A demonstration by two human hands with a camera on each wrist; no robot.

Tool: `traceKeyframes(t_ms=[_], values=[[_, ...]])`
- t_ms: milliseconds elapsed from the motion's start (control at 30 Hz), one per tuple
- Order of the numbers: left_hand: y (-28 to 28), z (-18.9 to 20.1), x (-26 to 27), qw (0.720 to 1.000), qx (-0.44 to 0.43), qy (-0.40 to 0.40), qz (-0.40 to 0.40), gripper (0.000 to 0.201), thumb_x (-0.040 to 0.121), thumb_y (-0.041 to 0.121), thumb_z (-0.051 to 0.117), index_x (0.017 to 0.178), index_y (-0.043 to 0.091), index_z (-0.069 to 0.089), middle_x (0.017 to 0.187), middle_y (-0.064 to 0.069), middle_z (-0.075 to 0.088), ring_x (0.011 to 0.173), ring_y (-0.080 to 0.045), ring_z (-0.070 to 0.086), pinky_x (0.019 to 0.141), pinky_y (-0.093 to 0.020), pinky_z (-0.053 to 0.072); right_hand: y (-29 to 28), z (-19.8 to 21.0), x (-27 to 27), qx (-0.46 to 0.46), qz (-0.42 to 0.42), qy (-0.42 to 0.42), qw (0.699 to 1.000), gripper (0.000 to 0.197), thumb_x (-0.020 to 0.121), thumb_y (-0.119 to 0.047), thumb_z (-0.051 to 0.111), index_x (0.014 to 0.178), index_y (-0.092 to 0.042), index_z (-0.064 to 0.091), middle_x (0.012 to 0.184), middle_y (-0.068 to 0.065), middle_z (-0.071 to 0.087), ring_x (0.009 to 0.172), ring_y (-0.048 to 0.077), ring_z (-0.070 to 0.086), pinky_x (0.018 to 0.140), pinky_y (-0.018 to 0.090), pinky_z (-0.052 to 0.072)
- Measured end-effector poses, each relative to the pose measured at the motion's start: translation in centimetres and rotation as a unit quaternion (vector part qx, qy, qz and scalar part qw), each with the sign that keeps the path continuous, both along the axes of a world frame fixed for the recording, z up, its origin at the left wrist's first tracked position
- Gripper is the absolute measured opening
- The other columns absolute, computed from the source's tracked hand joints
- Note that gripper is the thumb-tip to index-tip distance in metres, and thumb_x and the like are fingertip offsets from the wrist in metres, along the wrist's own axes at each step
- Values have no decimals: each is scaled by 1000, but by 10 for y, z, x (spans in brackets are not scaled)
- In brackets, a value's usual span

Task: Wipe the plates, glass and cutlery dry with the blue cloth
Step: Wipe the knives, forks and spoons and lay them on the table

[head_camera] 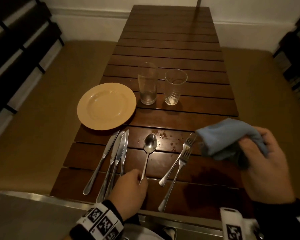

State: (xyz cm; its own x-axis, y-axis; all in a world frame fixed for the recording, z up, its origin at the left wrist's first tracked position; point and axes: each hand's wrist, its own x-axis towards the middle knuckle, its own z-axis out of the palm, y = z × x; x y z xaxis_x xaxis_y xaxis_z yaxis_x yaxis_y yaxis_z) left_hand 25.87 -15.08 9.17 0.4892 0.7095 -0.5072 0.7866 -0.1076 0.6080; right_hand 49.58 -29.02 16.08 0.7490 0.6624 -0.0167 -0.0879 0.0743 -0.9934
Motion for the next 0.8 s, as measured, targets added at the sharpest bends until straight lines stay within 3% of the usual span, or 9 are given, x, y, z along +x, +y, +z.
traceKeyframes(t_ms=[200, 333, 400, 467, 533, 567, 667, 733, 800], values=[[-6, -5, -4, 996, 52, 53, -40, 28, 94, 31, 62, 121, 31, 54, 100, 12, 62, 86, -1, 61, 75, -17, 52, -27, -18, 3, 32, -48, 141, 988, 21, 97, -27, 47, 112, -23, 62, 101, 5, 71, 82, 14, 71, 65, 21, 58], [-9, -9, 1, 991, 93, 79, -53, 33, 92, 33, 64, 123, 28, 52, 113, 9, 60, 98, -7, 59, 78, -17, 48, -37, -27, 4, 53, -46, 224, 972, 39, 98, -26, 46, 133, -14, 55, 116, 12, 67, 100, 25, 68, 85, 32, 57], [-9, -10, 3, 989, 105, 91, -56, 32, 91, 34, 64, 120, 27, 53, 112, 8, 60, 97, -8, 61, 83, -23, 54, -43, -30, 7, 75, -63, 278, 955, 41, 103, -28, 39, 139, -14, 52, 135, 17, 59, 124, 34, 56, 102, 45, 44], [-10, -8, 2, 984, 122, 111, -69, 32, 91, 40, 62, 119, 28, 53, 111, 8, 60, 95, -9, 63, 85, -29, 57, -51, -32, 1, 65, -104, 302, 945, 51, 108, -35, 19, 152, -9, 28, 156, 20, 29, 145, 35, 26, 118, 48, 19], [-12, -2, 4, 974, 158, 130, -95, 32, 92, 47, 58, 118, 29, 51, 111, 8, 57, 92, -8, 62, 82, -29, 57, -68, -33, -2, 101, -60, 349, 930, 55, 105, -45, -6, 152, -17, -13, 157, 12, -15, 145, 31, -20, 117, 42, -21], [-14, 4, 8, 968, 184, 130, -111, 31, 93, 49, 54, 117, 30, 51, 109, 9, 55, 91, -7, 60, 80, -28, 56, -75, -39, 2, 147, -14, 381, 913, 55, 103, -48, -11, 149, -20, -20, 154, 9, -24, 141, 30, -29, 113, 40, -29], [-19, 13, 31, 953, 239, 79, -167, 30, 94, 53, 49, 114, 31, 52, 107, 10, 52, 92, -6, 53, 82, -26, 54, -83, -47, 2, 181, 35, 383, 905, 57, 101, -51, -11, 150, -23, -19, 156, 5, -23, 141, 30, -30, 110, 43, -33], [-26, 12, 49, 944, 245, 67, -208, 38, 91, 58, 51, 115, 29, 52, 110, 8, 53, 99, -10, 53, 85, -30, 54, -83, -43, -4, 145, -12, 375, 915, 59, 102, -50, -8, 153, -21, -12, 159, 6, -16, 145, 30, -23, 112, 44, -29], [-34, 5, 62, 935, 240, 93, -242, 47, 87, 60, 55, 118, 24, 51, 114, 3, 53, 104, -16, 54, 86, -35, 54, -75, -33, -10, 46, -123, 367, 921, 60, 105, -47, 7, 154, -16, 19, 162, 11, 12, 149, 33, 5, 119, 50, -11]])
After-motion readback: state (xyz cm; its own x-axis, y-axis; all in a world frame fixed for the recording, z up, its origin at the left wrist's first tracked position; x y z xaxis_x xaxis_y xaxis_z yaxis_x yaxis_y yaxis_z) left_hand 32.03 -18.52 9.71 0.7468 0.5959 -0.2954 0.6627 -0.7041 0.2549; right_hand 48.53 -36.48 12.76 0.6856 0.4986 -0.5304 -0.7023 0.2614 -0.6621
